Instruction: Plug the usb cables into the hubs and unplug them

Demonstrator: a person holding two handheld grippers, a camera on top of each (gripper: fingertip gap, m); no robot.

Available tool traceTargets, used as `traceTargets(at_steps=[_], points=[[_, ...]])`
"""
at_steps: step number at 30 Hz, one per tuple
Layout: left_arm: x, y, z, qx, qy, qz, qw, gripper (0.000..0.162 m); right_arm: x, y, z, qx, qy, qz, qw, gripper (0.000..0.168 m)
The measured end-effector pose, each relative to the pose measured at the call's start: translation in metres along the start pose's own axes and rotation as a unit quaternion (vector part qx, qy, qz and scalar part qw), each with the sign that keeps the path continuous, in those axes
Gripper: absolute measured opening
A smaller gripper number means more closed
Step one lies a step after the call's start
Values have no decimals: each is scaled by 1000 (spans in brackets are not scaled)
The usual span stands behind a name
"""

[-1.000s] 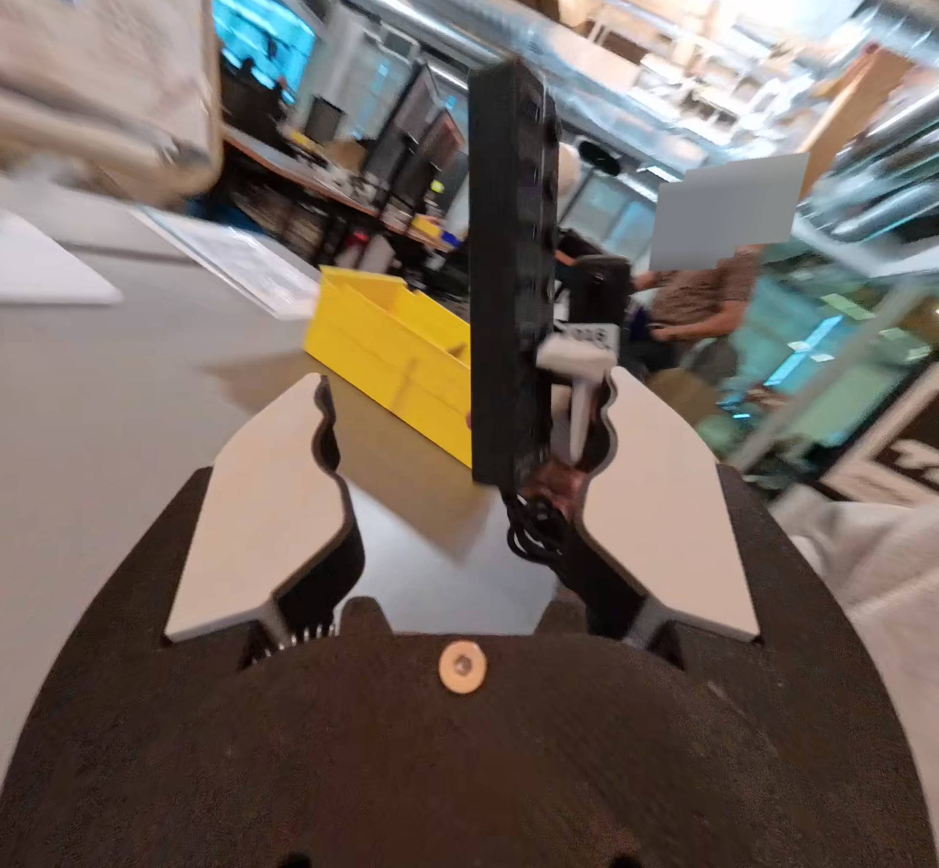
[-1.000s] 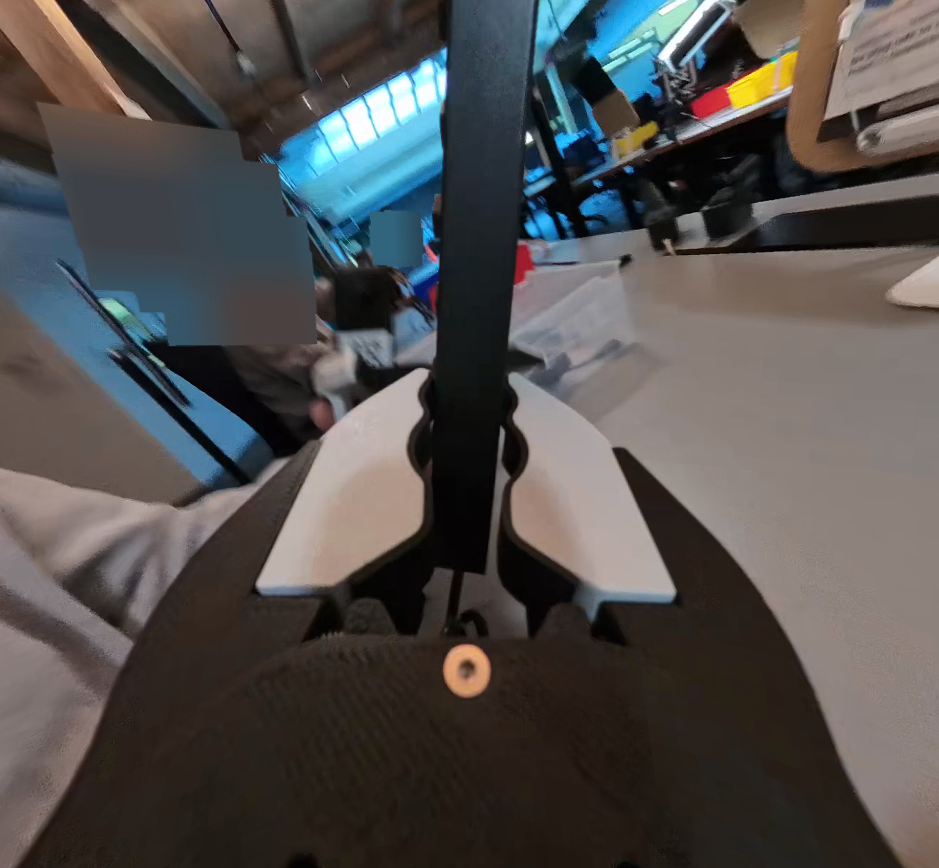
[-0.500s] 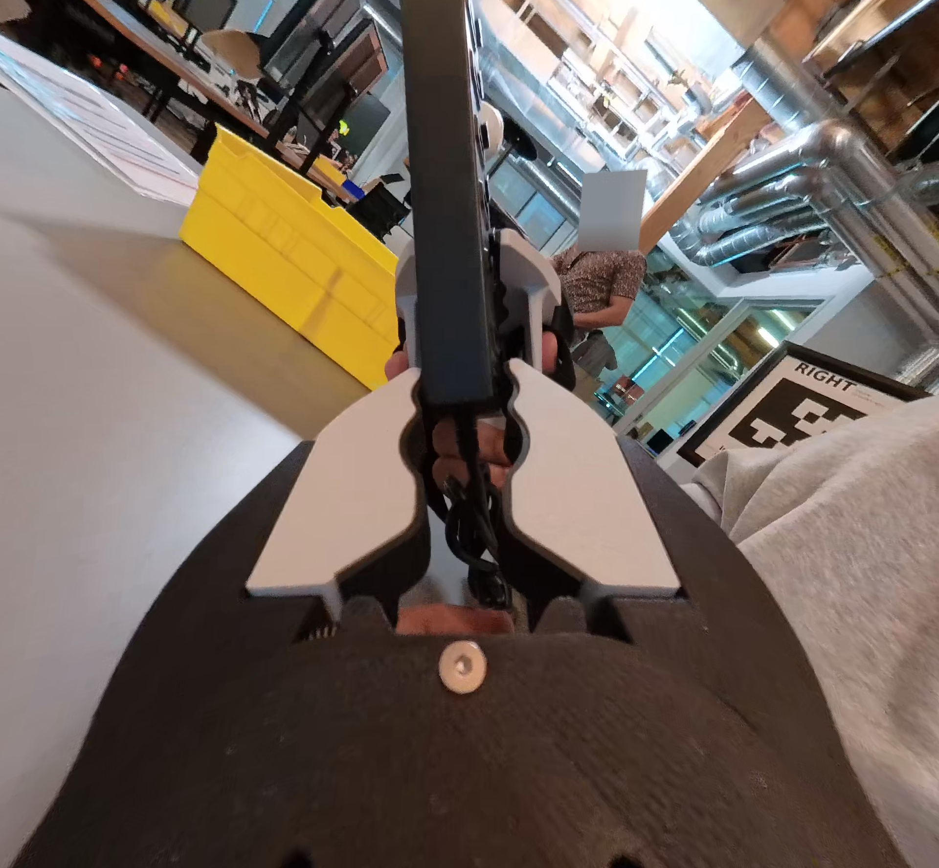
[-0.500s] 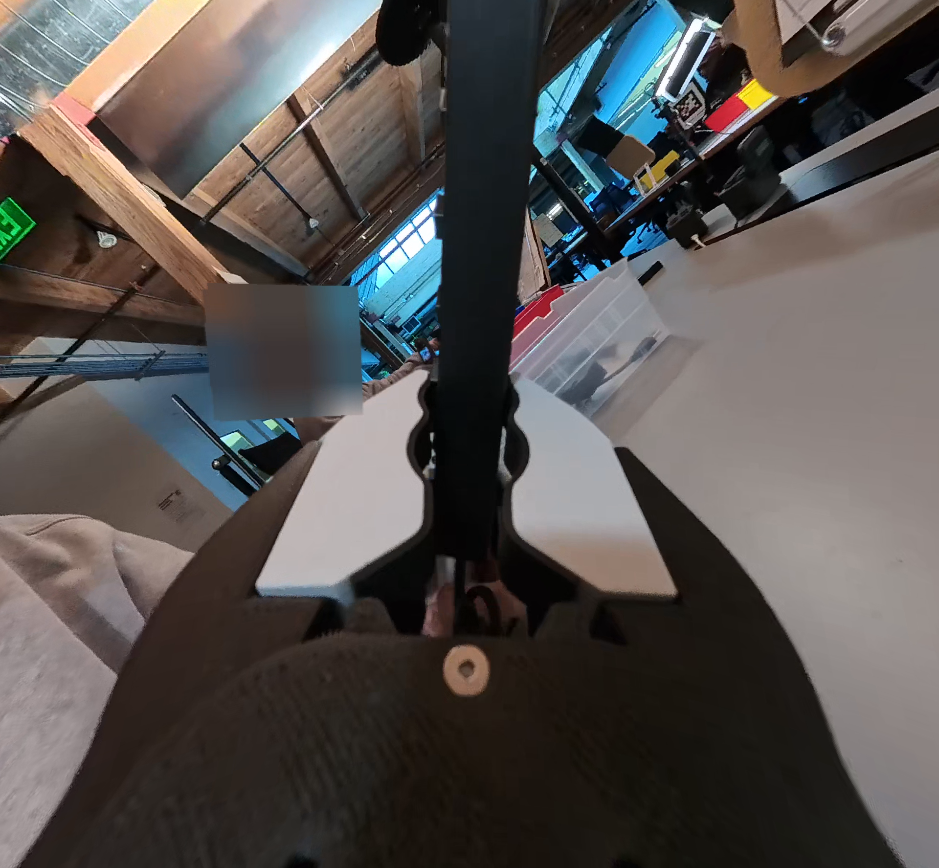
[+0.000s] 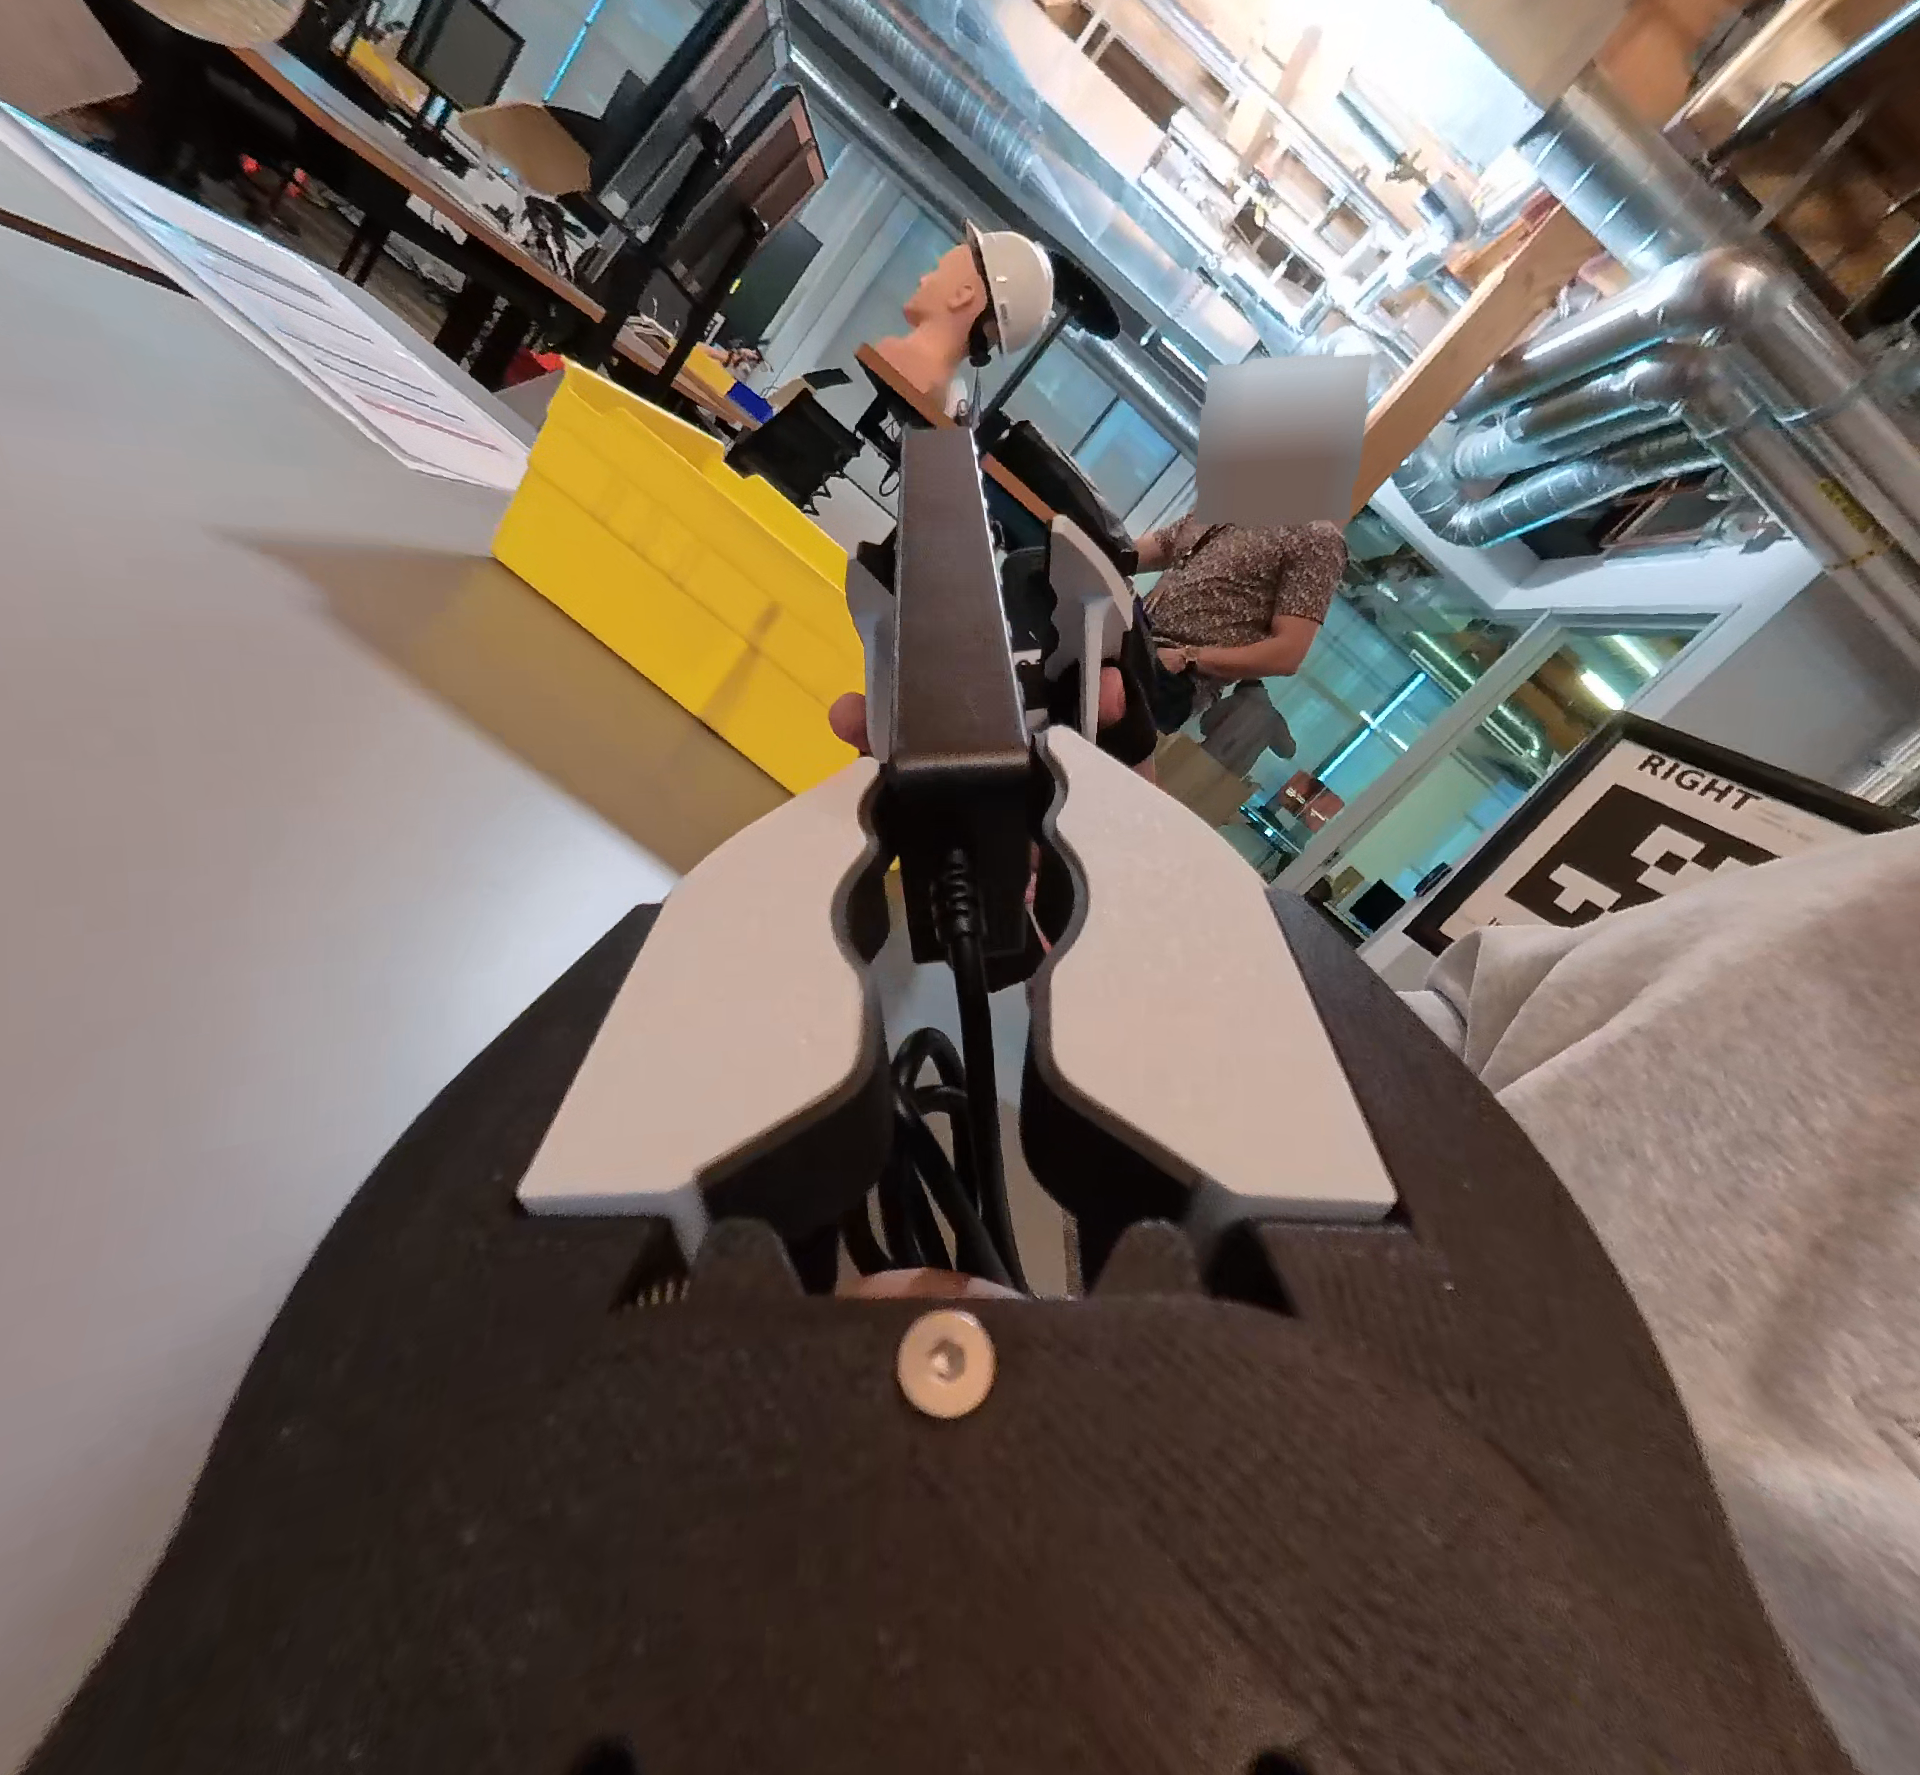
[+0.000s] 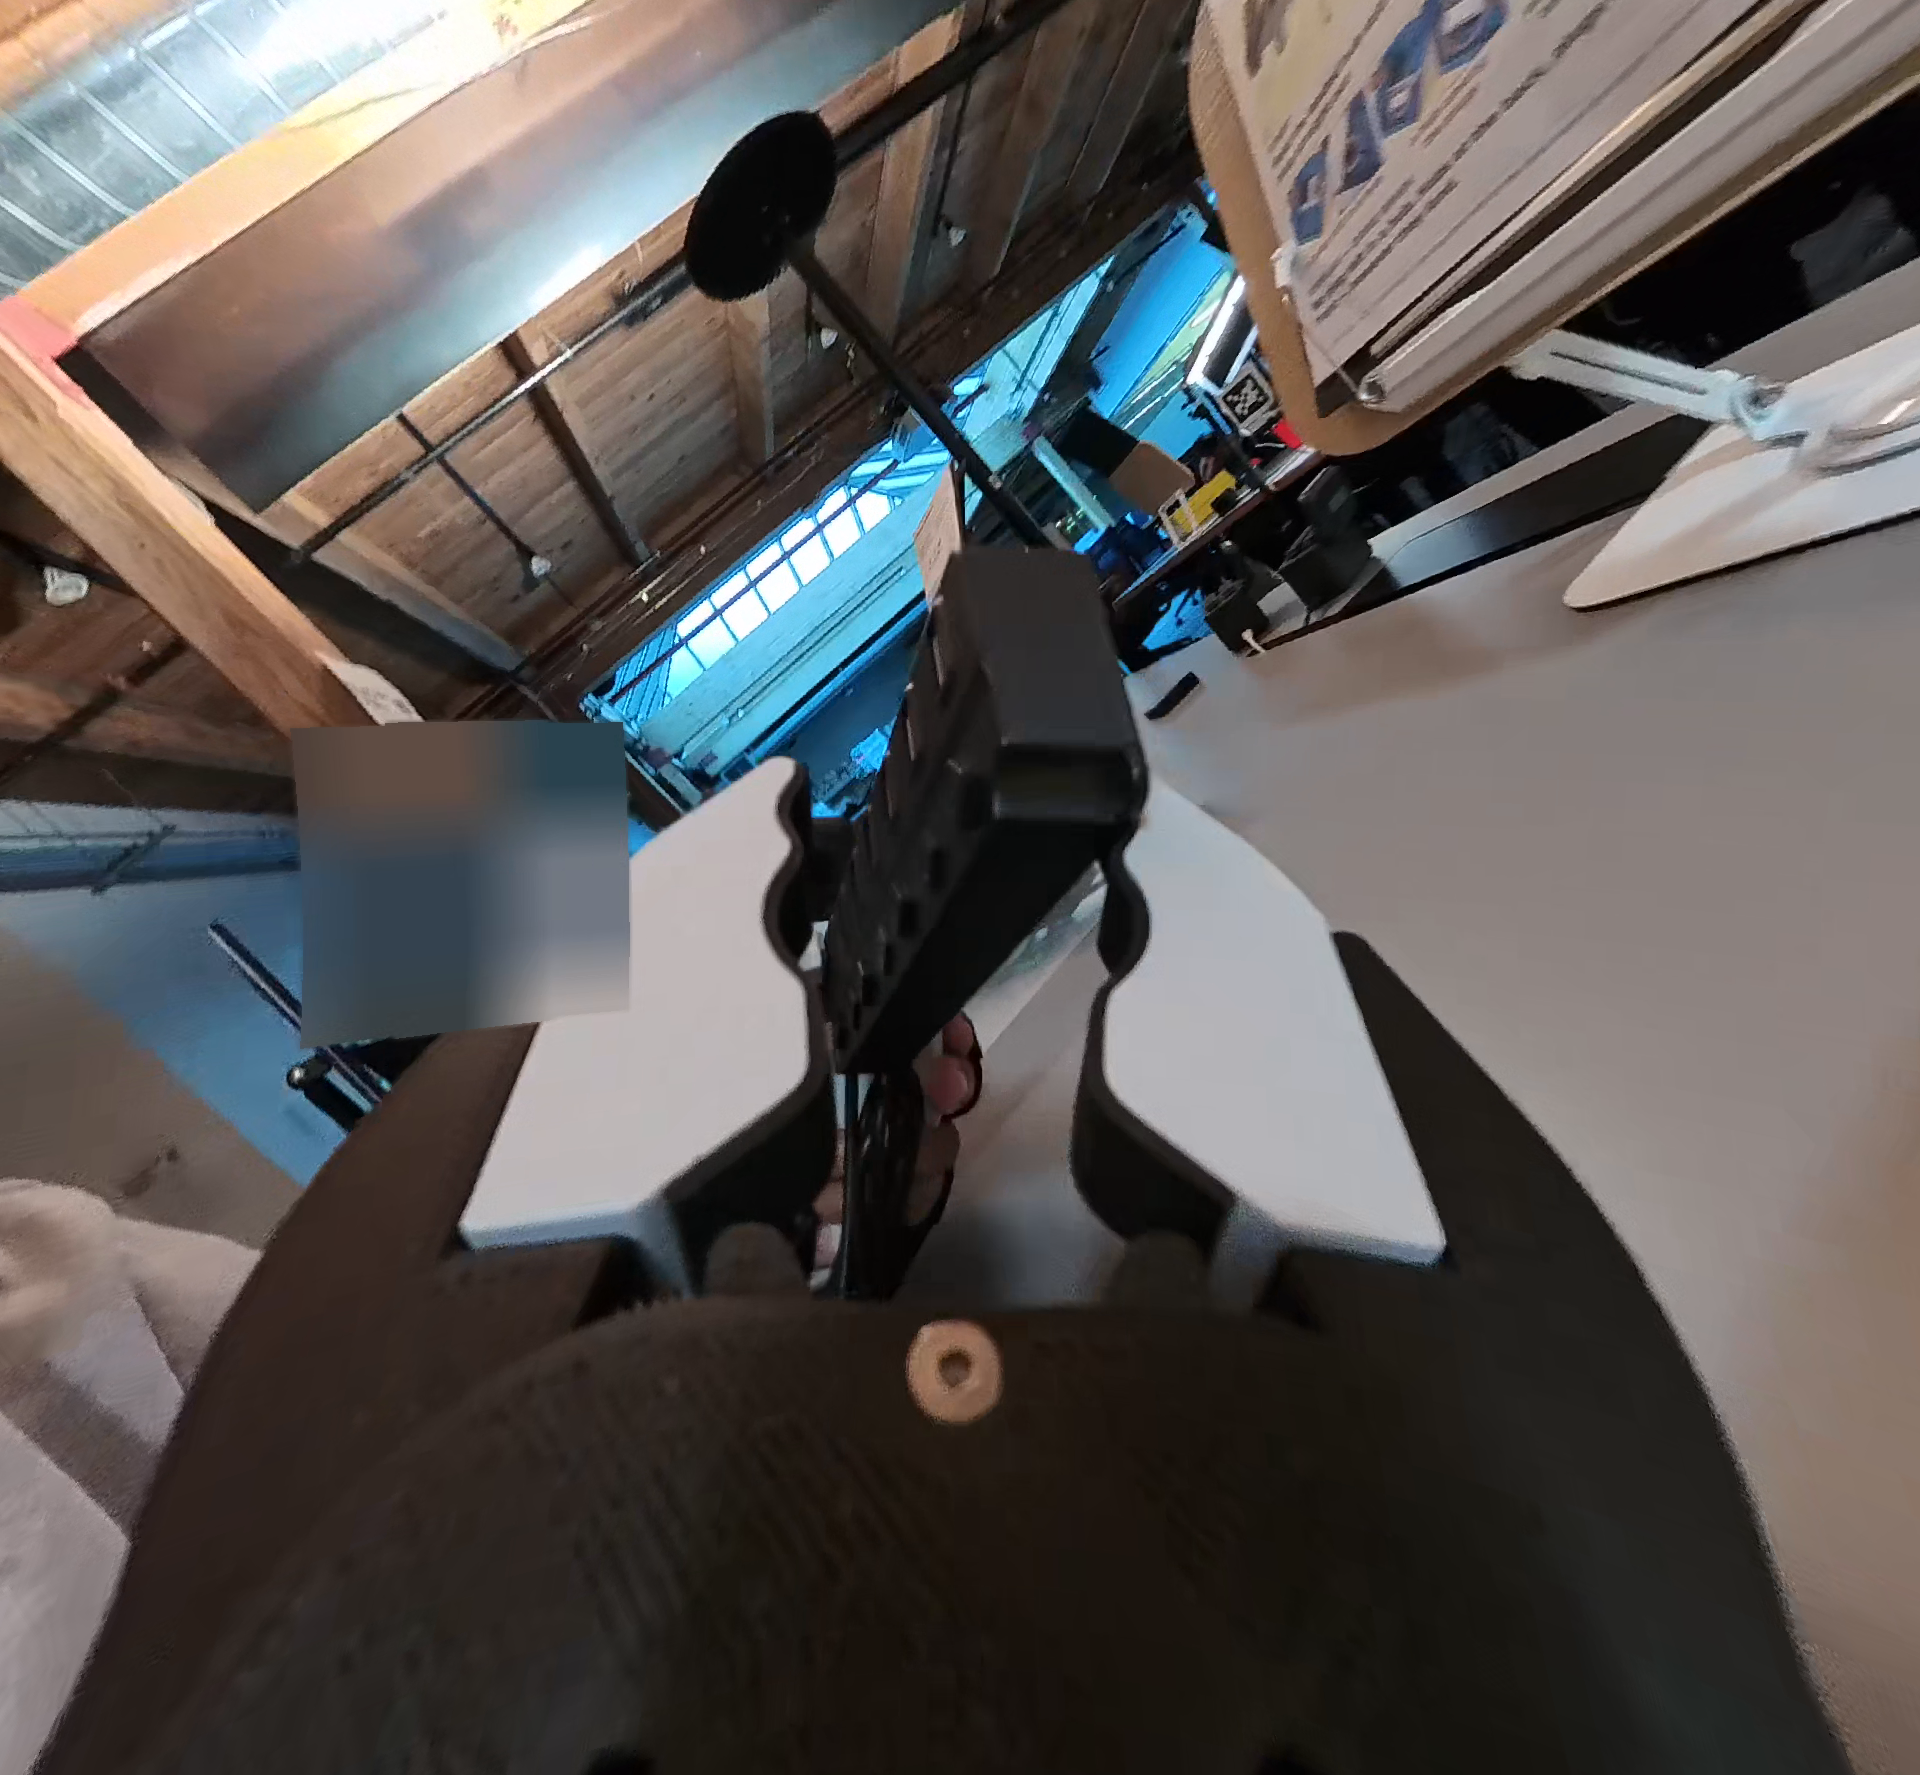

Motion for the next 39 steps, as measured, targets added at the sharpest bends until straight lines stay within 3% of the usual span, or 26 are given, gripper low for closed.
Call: traceTargets(at_steps=[9, 13, 21, 25, 28, 31, 34, 36, 38, 39], points=[[14, -15, -2, 3, 12, 46, 999, 27, 1, -2, -4, 11, 8, 1, 1000, 50], [29, -29, -4, 27, 32, 60, 997, 26, -16, 3, 0, 67, 29, 86, 994, 39], [41, -37, -2, 39, 15, 34, 999, 26, -72, 17, 10, 83, -11, 236, 968, 45], [43, -37, -5, 29, 10, 27, 999, 26, -89, 15, 14, 105, 9, 284, 953, 30], [47, -38, -7, 26, 8, 8, 1000, 27, -91, 18, 20, 124, 39, 279, 951, 27], [58, -39, -7, 39, 12, -59, 997, 27, -80, 22, 25, 132, 82, 232, 960, 25], [72, -47, -1, 80, 19, -129, 988, 63, -65, 20, 18, 127, 128, 177, 967, 25], [78, -50, -4, 102, 48, -159, 981, 75, -56, 17, 10, 114, 147, 146, 972, 25], [82, -51, -18, 111, 104, -195, 969, 69, -46, 14, 5, 111, 167, 108, 974, 25], [81, -50, -28, 110, 139, -210, 961, 52, -42, 12, 2, 110, 176, 91, 974, 25]])
Point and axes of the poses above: each gripper's, where its closed fingertips meet, y out along the fingers, x out of its top, z = x × y across the jaws, the point moved 3 cm from there along -y, back along the fingers, and after that the axes turned 3 degrees about -y, right-handed, at the moved point
